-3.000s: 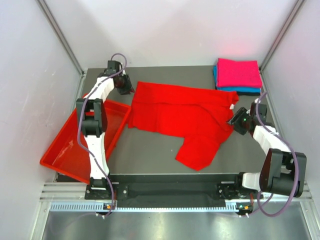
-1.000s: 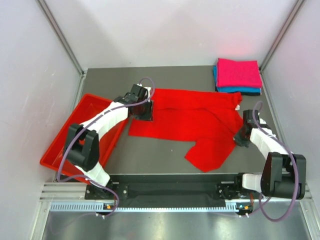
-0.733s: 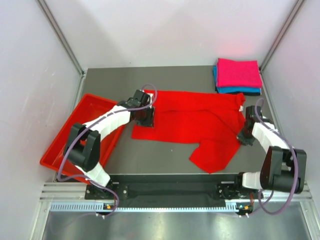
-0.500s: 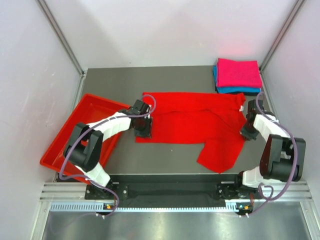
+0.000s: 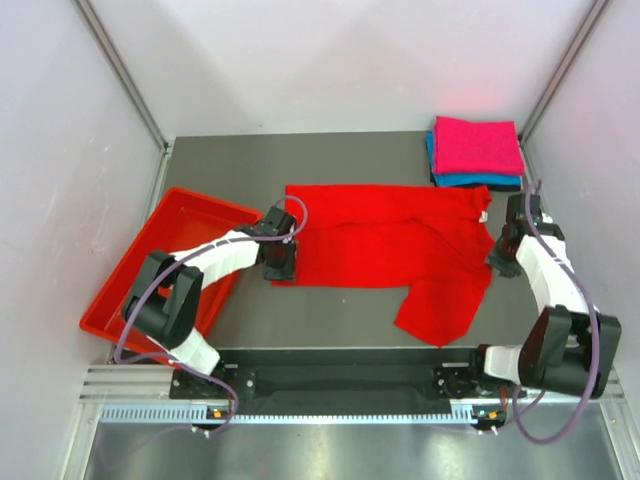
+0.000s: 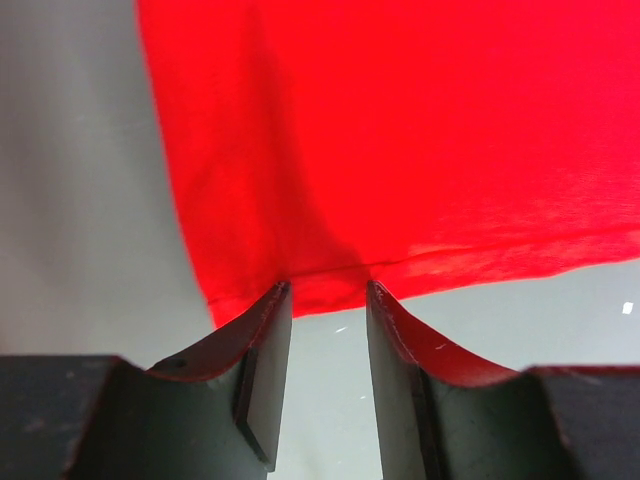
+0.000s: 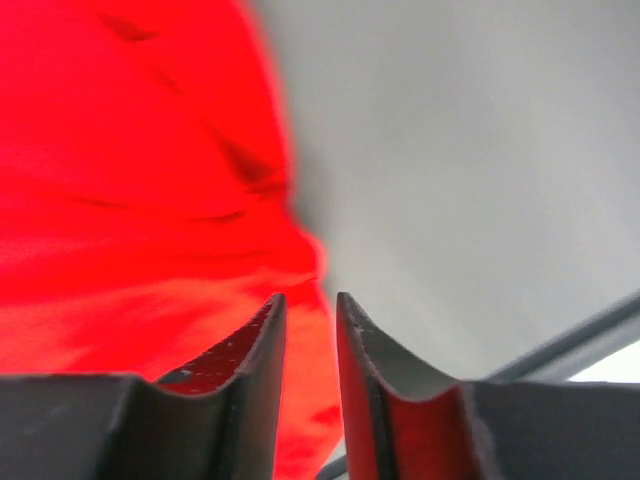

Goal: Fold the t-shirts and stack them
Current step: Fold the tshirt

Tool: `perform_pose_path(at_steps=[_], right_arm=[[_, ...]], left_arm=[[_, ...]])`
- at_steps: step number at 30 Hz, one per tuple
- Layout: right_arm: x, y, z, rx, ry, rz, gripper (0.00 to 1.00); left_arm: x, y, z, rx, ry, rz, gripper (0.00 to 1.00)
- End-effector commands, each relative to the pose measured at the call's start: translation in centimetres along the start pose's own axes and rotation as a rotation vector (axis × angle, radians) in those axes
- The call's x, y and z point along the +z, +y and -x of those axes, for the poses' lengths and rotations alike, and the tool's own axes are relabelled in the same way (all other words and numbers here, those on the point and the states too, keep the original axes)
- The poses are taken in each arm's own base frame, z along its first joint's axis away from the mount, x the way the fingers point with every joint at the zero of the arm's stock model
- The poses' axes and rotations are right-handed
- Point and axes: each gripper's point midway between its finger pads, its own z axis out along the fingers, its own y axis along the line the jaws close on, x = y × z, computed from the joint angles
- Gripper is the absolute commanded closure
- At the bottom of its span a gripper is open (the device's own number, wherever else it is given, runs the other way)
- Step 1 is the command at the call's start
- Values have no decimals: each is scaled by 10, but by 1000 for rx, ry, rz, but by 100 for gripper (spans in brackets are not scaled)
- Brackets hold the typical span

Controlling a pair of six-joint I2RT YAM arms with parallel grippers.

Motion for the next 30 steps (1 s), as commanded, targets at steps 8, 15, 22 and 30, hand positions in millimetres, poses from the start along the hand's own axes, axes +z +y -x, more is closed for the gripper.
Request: perform_pose_path(at_steps=[8, 15, 22, 30], right_arm=[[-50, 136, -100, -411, 129, 421, 87], [-35, 140, -146, -489, 121, 378, 90], [-11, 111, -189, -472, 154, 314, 90], [-22, 66, -202, -555, 108, 182, 91]], left_arm=[[-23, 22, -7, -25, -58, 100, 61], [-62, -13, 31, -49, -246, -82, 59], [-36, -27, 40, -67, -243, -139, 59], [-7, 7, 4, -104, -131, 19, 63]])
